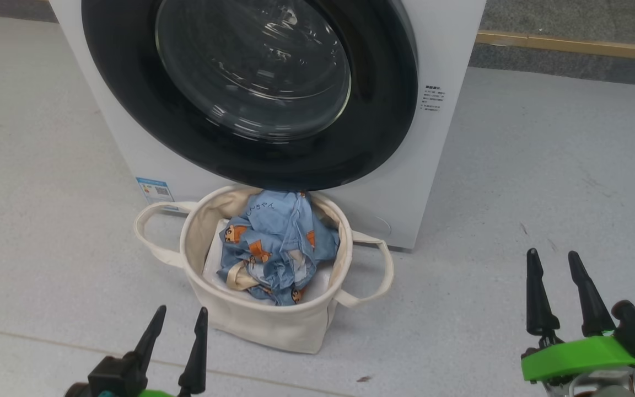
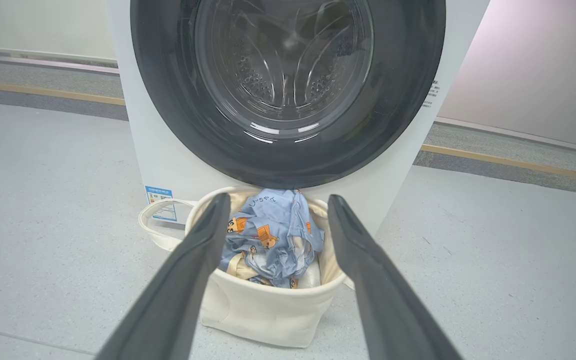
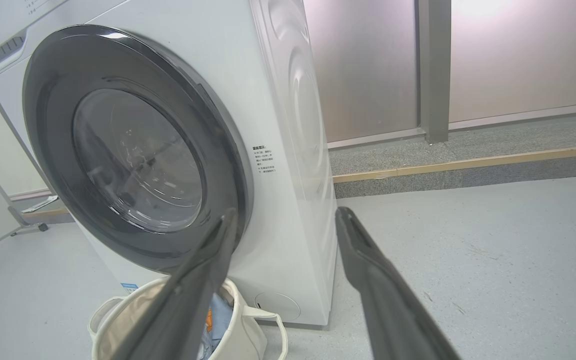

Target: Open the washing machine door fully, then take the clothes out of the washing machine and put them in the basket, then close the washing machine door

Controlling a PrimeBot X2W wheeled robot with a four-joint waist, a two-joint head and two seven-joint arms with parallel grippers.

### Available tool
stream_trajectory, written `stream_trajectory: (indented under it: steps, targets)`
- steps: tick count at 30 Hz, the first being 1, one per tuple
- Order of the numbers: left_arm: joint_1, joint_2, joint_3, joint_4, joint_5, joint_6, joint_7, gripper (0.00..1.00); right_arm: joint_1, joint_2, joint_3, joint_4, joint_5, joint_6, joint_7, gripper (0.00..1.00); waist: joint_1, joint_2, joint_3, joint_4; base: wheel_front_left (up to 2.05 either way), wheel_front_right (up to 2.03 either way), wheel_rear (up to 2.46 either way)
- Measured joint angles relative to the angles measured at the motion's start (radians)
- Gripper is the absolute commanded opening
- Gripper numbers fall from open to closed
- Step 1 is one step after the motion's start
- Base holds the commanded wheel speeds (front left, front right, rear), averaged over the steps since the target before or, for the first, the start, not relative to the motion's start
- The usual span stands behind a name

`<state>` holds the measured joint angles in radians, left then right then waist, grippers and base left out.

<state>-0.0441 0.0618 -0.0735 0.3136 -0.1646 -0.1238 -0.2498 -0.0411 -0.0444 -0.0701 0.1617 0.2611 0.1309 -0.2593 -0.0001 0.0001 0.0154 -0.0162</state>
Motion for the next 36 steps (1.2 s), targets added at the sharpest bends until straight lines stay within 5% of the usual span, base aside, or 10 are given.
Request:
stream_trajectory:
  steps: [35,36]
  targets:
    - [0.000,-0.004,-0.002,0.010,-0.021,0.000,0.000,1.00,0.000,0.000,0.001,0.012,0.001,0.000,0.000,1.00,0.0000,0.0000,-0.003,0.008,0.00,0.00,0.00]
    - [0.000,-0.004,-0.002,-0.002,-0.020,0.000,0.000,0.00,0.000,0.000,0.001,0.013,-0.001,0.000,0.000,0.00,0.0000,0.0000,-0.003,0.008,0.00,0.00,0.00]
